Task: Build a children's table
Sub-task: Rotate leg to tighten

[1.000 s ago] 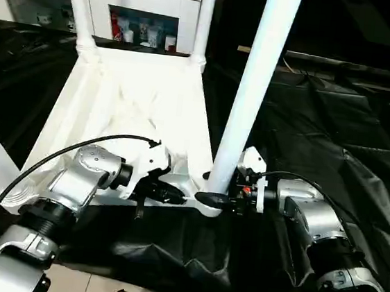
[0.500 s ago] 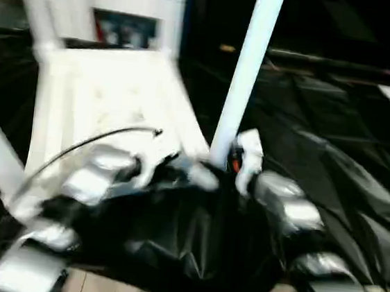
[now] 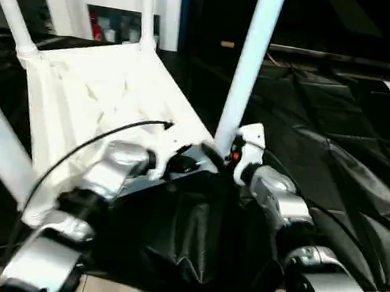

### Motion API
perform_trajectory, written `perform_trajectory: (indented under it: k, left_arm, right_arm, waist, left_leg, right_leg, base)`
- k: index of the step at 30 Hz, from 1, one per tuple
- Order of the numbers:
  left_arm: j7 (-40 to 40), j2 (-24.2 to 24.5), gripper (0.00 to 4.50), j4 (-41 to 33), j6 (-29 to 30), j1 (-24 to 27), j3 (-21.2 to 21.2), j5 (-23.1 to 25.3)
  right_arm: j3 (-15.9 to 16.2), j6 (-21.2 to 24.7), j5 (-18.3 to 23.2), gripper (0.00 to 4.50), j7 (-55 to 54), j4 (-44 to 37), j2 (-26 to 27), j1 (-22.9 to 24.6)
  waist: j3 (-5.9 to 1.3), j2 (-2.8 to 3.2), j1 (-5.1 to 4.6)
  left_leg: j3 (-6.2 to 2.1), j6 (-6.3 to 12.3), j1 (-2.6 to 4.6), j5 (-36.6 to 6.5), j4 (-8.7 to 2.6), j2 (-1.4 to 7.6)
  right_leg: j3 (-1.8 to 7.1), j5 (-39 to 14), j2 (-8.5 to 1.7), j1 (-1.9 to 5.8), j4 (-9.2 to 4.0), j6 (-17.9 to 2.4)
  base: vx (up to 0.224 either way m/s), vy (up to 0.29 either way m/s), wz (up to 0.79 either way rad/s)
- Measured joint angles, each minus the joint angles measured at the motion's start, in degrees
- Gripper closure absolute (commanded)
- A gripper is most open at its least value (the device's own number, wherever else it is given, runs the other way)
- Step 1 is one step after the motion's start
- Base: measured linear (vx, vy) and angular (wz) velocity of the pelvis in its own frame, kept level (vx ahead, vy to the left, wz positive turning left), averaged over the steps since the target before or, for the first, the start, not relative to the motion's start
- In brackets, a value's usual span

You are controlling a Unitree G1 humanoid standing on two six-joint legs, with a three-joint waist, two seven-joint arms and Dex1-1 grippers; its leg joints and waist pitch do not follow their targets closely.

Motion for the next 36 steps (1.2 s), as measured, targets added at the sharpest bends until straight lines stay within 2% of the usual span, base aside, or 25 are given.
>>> perform_trajectory:
  k: [4, 9, 12, 20, 22, 25, 27, 31, 36]
  left_arm:
    - [-5.1, 2.3, 4.5, -2.0, -1.0, 1.5, -0.5, -1.0]
    - [-12.1, 4.8, 4.5, -4.6, -2.0, 3.3, -1.5, -2.2]
    - [-15.2, 6.2, 4.5, -6.5, -1.3, 4.5, -1.7, -3.1]
    - [-18.4, 7.3, 4.5, -8.4, -0.3, 5.3, -2.4, -3.4]
    - [-18.5, 7.3, 4.5, -8.4, -0.3, 5.3, -2.4, -3.4]
    - [-18.4, 7.3, 4.5, -8.4, -0.1, 5.3, -2.3, -3.4]
    - [-16.4, 6.6, 4.5, -8.4, 0.3, 5.3, -1.9, -3.3]
    - [-10.1, 4.3, 4.5, -6.5, 1.6, 4.2, -0.6, -2.7]
    - [-2.6, 1.2, 4.5, -3.4, 2.0, 1.9, 0.1, -0.9]
  right_arm:
    - [2.3, 0.1, -0.7, 0.69, 8.6, -2.9, -2.8, 1.8]
    - [5.8, 0.8, -0.5, 0.69, 20.3, -7.7, -6.7, 4.3]
    - [7.3, 1.7, -0.3, 0.69, 24.5, -9.5, -7.7, 4.8]
    - [8.0, 3.8, 0.9, 0.85, 28.8, -11.5, -8.6, 6.0]
    - [7.9, 4.5, 1.0, 1.12, 28.8, -11.8, -8.6, 6.0]
    - [7.6, 4.7, 1.0, 1.3, 28.0, -11.8, -8.4, 6.0]
    - [6.0, 5.1, 1.2, 1.52, 24.8, -11.1, -7.0, 6.0]
    - [2.7, 5.1, 1.2, 1.8, 13.6, -6.5, -3.4, 3.3]
    - [-0.6, 4.5, 1.1, 1.86, -0.7, -2.0, 0.6, 0.3]
  waist:
    - [0.01, 0.01, 0.22]
    - [0.04, 0.06, 1.68]
    - [0.06, 0.09, 2.1]
    - [0.07, 0.11, 2.33]
    - [0.07, 0.1, 2.35]
    - [0.07, 0.1, 2.43]
    - [0.07, 0.11, 2.3]
    - [0.1, 0.16, 1.35]
    - [0.11, 0.16, 0.09]
  left_leg:
    - [0.0, 0.0, 0.01, 0.0, 0.02, 0.0]
    - [0.02, 0.01, -0.01, 0.0, 0.03, 0.0]
    - [0.02, 0.0, -0.02, 0.0, 0.03, 0.0]
    - [0.02, 0.0, 0.01, 0.0, 0.03, 0.0]
    - [0.02, 0.0, 0.01, 0.0, 0.03, 0.0]
    - [0.02, 0.0, 0.01, 0.0, 0.03, 0.0]
    - [0.02, -0.01, 0.02, 0.0, 0.05, 0.0]
    - [0.02, -0.12, 0.1, 0.1, 0.17, 0.01]
    - [-0.01, -0.16, 0.1, 0.1, 0.15, 0.02]
  right_leg:
    - [0.0, 0.0, 0.0, 0.01, 0.01, 0.0]
    - [0.0, -0.1, -0.02, 0.02, -0.03, 0.1]
    - [0.0, -0.1, -0.02, 0.02, -0.03, 0.1]
    - [0.0, -0.1, -0.03, 0.03, -0.02, 0.1]
    - [0.0, -0.1, -0.03, 0.04, -0.02, 0.1]
    - [0.0, -0.1, -0.03, 0.04, -0.02, 0.1]
    - [0.0, -0.1, -0.03, 0.03, 0.02, 0.1]
    - [0.02, -0.1, -0.03, 0.01, 0.1, 0.2]
    - [0.0, -0.1, -0.02, -0.04, 0.11, 0.2]
  base:
    - [0.0, 0.0, 0.0]
    - [0.0, 0.0, 0.0]
    - [0.0, 0.0, 0.0]
    - [0.0, 0.0, 0.0]
    - [0.0, 0.0, 0.0]
    - [0.0, 0.0, 0.0]
    - [0.0, 0.0, 0.0]
    - [0.0, 0.0, 0.0]
    - [0.0, 0.0, 0.0]
